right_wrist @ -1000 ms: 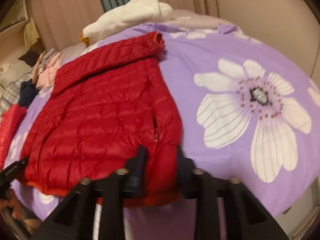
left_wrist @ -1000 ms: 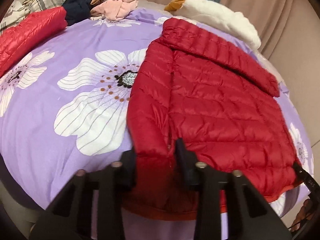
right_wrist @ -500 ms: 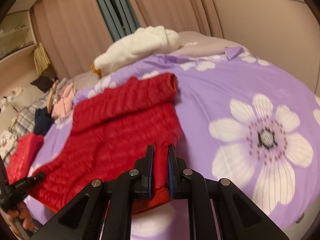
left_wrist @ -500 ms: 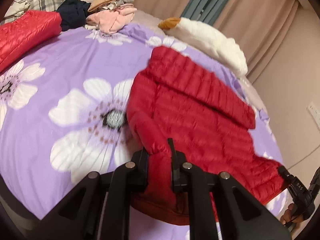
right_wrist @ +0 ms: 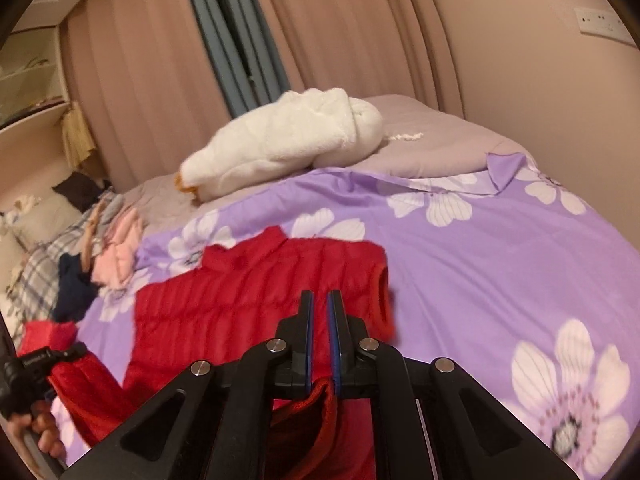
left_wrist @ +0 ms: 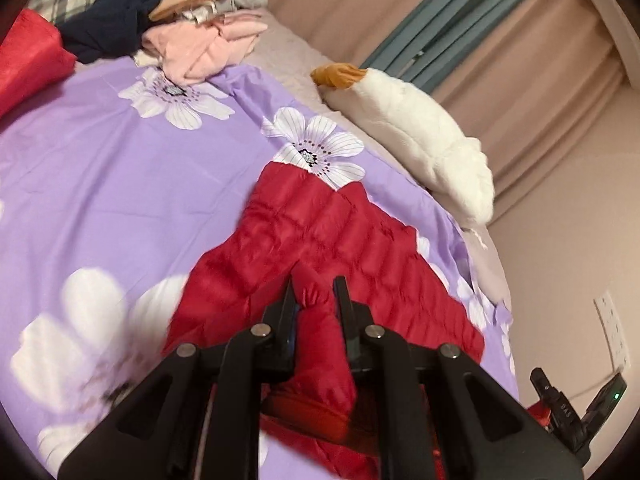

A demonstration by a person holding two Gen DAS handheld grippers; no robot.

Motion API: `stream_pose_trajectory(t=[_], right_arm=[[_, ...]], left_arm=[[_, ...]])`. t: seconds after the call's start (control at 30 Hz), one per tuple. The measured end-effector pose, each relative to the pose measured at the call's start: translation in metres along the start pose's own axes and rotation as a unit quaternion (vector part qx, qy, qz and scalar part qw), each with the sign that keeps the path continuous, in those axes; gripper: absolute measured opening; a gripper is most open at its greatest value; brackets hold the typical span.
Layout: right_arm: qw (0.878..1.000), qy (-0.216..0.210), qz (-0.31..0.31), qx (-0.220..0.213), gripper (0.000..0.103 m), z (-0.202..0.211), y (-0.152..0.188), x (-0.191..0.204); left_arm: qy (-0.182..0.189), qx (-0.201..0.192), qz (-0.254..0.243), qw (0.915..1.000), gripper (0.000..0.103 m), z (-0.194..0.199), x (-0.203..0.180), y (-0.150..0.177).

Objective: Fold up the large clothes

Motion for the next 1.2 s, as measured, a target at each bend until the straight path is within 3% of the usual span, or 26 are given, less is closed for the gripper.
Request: stream_pose_trajectory(t=[0.1,0.17,0.3,0.4,0.53,0.67,0.7,0.73,0.77,0.8,0.83,0.87,0.9,1.07,1.2], right_arm=[[1.0,0.005,-0.006,-0.005,0.007,-0.029,-0.016,-0.007],[1.0,0.029,-0.003,0.003,0.002,-0.056,-0.024,-0.013],[0.998,0.043,-0.013,0.033,0.002,-0.1,-0.022,-0.028],[0.997,0.051,-0.034,0.048,0.002,-0.127,-0.006,-0.037],[0.995,0.077,-0.017,0.061,0.002,-0.152,0.013,-0.038],[0.995,0.06,-0.033,0.067,0.003,-0.149,0.011,-0.041],[0.995,0.056,-0.032,0.073,0.005,-0.145,0.008,-0.041],[0.995,0.055,-0.028,0.078,0.009,-0.141,0.006,-0.04],[0.995,0.053,-0.021,0.081,0.021,-0.134,0.004,-0.038],[0.996,0.048,-0.009,0.08,0.042,-0.122,0.002,-0.035],[0.996,0.042,-0.003,0.077,0.054,-0.119,0.002,-0.033],[0.997,0.034,0.002,0.07,0.073,-0.104,0.002,-0.031],[0.998,0.03,-0.001,0.063,0.079,-0.092,0.003,-0.03],[0.995,-0.038,-0.06,0.065,0.081,-0.053,0.007,-0.039],[0.994,-0.011,-0.031,0.102,0.082,-0.044,0.025,-0.041]], left_arm=[[-0.019,-0.026,-0.021,0.9992,0.014,-0.028,-0.017,-0.019],[-0.051,-0.043,-0.033,0.9972,0.014,-0.054,-0.025,-0.034],[-0.091,-0.033,-0.041,0.9944,0.016,-0.1,-0.022,-0.05],[-0.128,-0.029,-0.062,0.9894,0.018,-0.129,-0.012,-0.042],[-0.102,-0.026,-0.028,0.994,0.024,-0.147,0.01,-0.038],[-0.094,-0.018,-0.008,0.9954,0.032,-0.151,0.017,-0.035],[-0.092,-0.019,-0.011,0.9956,0.045,-0.143,0.017,-0.035],[-0.094,-0.015,-0.016,0.9954,0.065,-0.137,0.015,-0.036],[-0.1,-0.007,-0.026,0.9946,0.075,-0.126,0.015,-0.038],[-0.1,-0.005,-0.033,0.9944,0.084,-0.119,0.015,-0.037],[-0.09,-0.007,-0.043,0.995,0.084,-0.104,0.018,-0.037],[-0.078,-0.015,-0.044,0.9959,0.084,-0.091,0.022,-0.037],[-0.07,-0.021,-0.041,0.9965,0.085,-0.079,0.027,-0.035],[-0.012,0.015,-0.067,0.9976,0.091,-0.044,0.035,-0.011],[-0.047,0.018,-0.1,0.9937,0.091,-0.046,0.035,0.011]])
Point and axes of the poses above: each gripper's, at about its wrist camera, not at the fingertips, and z roughly against the way its jaws point, x to its left, y to its underside, the point moved 4 cm from there along -z, roughly the way its jaws point, and after that the axes turned 9 degrees about -y, right-handed, at the moved point
